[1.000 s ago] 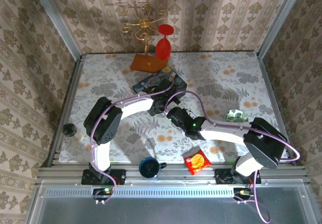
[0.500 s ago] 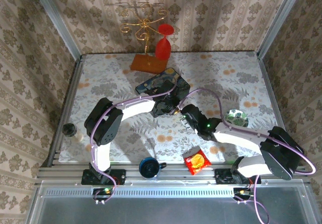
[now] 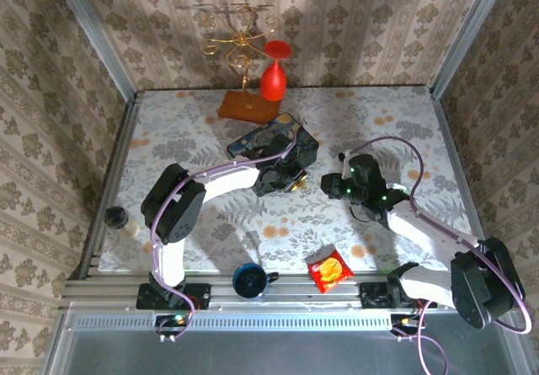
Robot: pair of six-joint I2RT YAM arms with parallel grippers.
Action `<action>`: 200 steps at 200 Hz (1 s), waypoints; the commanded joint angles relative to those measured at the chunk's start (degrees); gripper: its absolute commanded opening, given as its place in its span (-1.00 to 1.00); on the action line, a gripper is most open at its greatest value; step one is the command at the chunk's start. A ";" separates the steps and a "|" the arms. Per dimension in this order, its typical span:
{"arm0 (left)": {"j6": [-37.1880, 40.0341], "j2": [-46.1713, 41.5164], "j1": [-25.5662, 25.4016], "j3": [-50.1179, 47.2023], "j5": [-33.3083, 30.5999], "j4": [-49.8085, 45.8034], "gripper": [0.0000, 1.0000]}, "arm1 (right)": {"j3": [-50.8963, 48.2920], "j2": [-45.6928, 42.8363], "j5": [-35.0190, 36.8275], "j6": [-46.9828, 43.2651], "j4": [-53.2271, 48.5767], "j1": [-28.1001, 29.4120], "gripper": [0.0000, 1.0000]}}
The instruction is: Unlock the padlock with the key
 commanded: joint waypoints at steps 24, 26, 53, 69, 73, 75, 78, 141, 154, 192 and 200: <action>1.16 -3.47 0.09 -0.22 0.51 4.40 -1.00 | -4.27 7.56 -18.09 23.02 17.64 -1.83 -0.74; 1.16 -3.47 0.11 -0.23 0.51 4.46 -1.00 | -4.40 7.96 -18.40 23.59 18.25 -1.84 -0.77; 1.20 -3.30 0.09 -0.14 0.49 5.08 -1.00 | -5.58 10.61 -19.87 27.53 25.00 -1.76 -0.65; 1.24 -3.29 0.09 -0.14 0.42 5.21 -1.00 | -6.00 9.82 -18.81 27.07 24.45 -1.76 -0.58; 1.26 -3.29 0.12 -0.21 0.42 5.29 -1.00 | -6.10 9.51 -18.52 26.85 24.02 -1.77 -0.54; 1.23 -3.29 0.12 -0.22 0.42 5.30 -1.00 | -6.11 9.37 -18.35 26.79 23.76 -1.76 -0.53; 1.21 -3.29 0.10 -0.23 0.42 5.38 -1.00 | -6.04 9.16 -18.12 26.55 23.36 -1.76 -0.50; 1.03 -3.29 0.01 -0.40 0.64 6.18 -1.00 | -4.75 10.57 -16.86 24.58 21.49 -1.50 -0.45; 0.98 -3.38 -0.09 -0.40 0.69 6.15 -1.00 | -4.44 10.87 -16.86 24.57 22.01 -1.32 -0.46; 1.04 -3.69 -0.09 -0.92 0.77 6.53 -1.00 | -4.09 14.69 -16.75 26.10 25.83 -1.15 -0.51; 1.06 -3.82 -0.09 -1.00 0.77 6.45 -1.00 | -4.18 15.18 -16.85 26.61 26.88 -1.15 -0.51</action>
